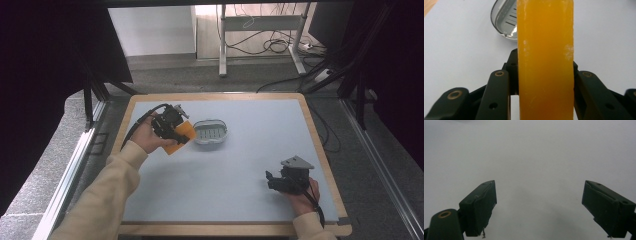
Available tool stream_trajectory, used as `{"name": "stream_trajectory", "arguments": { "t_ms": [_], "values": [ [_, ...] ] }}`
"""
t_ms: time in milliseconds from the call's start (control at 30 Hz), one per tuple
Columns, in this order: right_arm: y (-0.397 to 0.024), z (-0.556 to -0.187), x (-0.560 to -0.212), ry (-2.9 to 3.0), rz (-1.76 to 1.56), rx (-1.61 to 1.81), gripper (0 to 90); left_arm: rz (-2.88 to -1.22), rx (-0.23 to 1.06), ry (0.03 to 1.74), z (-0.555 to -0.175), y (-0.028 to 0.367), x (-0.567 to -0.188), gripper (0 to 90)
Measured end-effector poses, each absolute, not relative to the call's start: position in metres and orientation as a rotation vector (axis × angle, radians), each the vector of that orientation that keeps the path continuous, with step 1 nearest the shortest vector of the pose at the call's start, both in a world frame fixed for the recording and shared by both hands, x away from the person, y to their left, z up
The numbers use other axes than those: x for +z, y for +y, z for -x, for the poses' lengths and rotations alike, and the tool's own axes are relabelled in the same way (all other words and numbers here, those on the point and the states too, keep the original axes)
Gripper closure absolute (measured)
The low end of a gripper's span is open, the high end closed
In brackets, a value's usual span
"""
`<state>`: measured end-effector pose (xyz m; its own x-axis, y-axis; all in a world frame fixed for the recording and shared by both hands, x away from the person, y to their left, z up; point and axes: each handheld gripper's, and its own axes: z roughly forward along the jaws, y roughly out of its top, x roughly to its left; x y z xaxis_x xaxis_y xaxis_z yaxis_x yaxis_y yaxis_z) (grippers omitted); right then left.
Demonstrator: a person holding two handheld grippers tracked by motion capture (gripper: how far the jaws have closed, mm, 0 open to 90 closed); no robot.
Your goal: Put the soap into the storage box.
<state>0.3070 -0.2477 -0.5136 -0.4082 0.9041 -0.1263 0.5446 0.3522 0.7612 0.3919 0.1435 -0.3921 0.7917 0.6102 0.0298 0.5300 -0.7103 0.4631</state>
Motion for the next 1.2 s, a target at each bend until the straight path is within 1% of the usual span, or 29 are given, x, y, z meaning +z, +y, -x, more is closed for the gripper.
{"name": "stream_trajectory", "arguments": {
  "t_ms": [333, 667, 867, 1200],
  "values": [
    [-0.246, -0.307, -0.514, 2.092, -1.251, 0.867, 12.3, -2.564, 0.242, 0.796, -0.401, 0.139, -0.391, 61.9],
    [-0.248, -0.309, -0.515, 2.098, -1.243, 0.866, 12.3, -2.597, 0.262, 0.768, -0.415, 0.128, -0.396, 61.9],
    [-0.248, -0.311, -0.516, 2.112, -1.249, 0.888, 12.3, -2.618, 0.249, 0.711, -0.424, 0.12, -0.403, 61.9],
    [-0.25, -0.314, -0.516, 2.1, -1.252, 0.888, 12.4, -2.642, 0.229, 0.692, -0.436, 0.108, -0.412, 61.9]
  ]
}}
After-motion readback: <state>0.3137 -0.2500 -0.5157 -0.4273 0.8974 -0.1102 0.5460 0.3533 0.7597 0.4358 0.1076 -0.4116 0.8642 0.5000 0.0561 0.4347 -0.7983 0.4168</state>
